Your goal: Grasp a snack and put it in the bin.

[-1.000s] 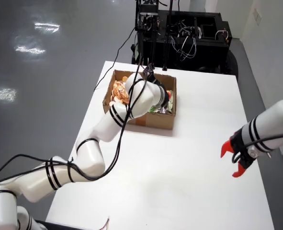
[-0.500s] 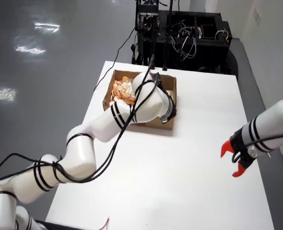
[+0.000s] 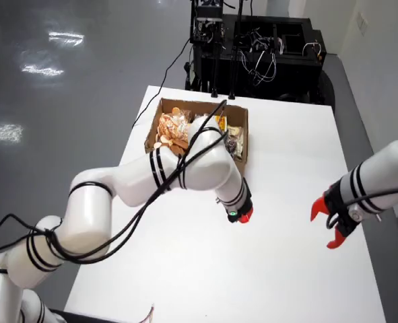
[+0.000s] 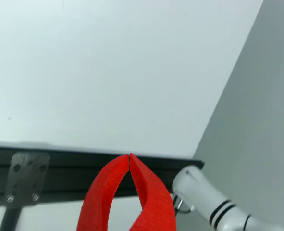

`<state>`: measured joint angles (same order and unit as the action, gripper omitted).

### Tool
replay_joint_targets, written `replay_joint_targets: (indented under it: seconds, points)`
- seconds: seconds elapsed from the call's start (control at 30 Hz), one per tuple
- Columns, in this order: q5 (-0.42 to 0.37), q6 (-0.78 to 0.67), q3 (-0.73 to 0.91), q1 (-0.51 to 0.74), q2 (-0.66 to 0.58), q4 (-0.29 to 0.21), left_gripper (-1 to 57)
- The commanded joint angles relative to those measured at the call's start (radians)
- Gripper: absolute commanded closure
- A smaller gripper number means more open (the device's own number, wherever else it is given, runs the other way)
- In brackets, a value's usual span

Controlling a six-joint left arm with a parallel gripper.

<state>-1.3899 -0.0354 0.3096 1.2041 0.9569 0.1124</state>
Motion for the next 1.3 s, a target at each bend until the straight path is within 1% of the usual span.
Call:
replay_joint_targets:
  seconds: [0.03, 0.17, 0.37, 0.73, 1.3]
  points:
    - [0.004, 0.028, 0.057, 0.022, -0.033, -0.059, 57.0]
    - [0.005, 0.052, 0.099, 0.048, -0.058, -0.084, 56.9]
    - [0.007, 0.058, 0.118, 0.075, -0.071, -0.097, 56.9]
    - [0.008, -0.033, 0.136, 0.06, -0.084, -0.101, 56.9]
    - [0.012, -0.032, 0.118, 0.025, -0.076, -0.1, 56.9]
